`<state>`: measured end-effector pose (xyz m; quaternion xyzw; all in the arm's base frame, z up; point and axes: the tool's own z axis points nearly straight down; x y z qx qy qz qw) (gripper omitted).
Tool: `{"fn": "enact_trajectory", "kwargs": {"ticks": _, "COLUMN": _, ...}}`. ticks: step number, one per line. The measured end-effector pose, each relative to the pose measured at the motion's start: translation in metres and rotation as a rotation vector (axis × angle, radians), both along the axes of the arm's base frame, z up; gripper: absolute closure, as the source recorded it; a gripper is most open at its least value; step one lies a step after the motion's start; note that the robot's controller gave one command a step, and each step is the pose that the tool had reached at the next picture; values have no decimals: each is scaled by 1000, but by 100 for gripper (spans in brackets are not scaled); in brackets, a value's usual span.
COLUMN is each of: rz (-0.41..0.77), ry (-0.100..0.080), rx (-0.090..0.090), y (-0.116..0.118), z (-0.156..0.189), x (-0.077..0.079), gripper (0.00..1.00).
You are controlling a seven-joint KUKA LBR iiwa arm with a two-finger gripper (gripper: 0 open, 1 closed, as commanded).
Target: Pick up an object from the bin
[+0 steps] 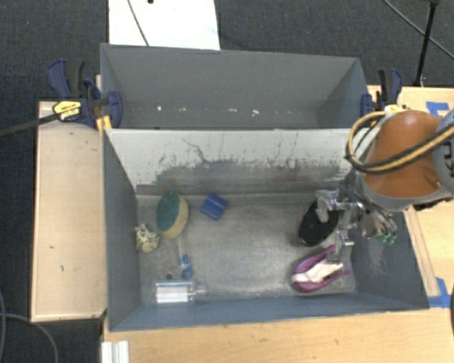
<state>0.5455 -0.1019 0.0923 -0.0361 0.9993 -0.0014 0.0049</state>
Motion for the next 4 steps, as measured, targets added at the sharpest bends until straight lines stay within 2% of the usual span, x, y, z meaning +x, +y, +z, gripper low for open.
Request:
{"fn": "enact_trajectory", "kwargs": {"ticks": 1, "rz": -43, "ry": -3, "rx": 3, "y": 11, "z": -7, "x": 26, "gripper": 0}}
{"fn": "enact_trajectory", "kwargs": {"ticks": 2, "rz": 156, "ry": -6, "rx": 3, "y": 7, "z": -15, "x": 27, "gripper": 0}}
{"fn": "enact_trajectory", "kwargs": {"ticks": 3, "rz": 155, "ry": 10, "rx": 2, "y": 5, "z": -13, "x": 25, "gripper": 100}}
{"fn": "enact_trajectory", "kwargs": {"ticks": 4, "rz": 154, "ry": -5, "rx": 1, "y": 6, "z": -16, "x": 26, "gripper": 0}}
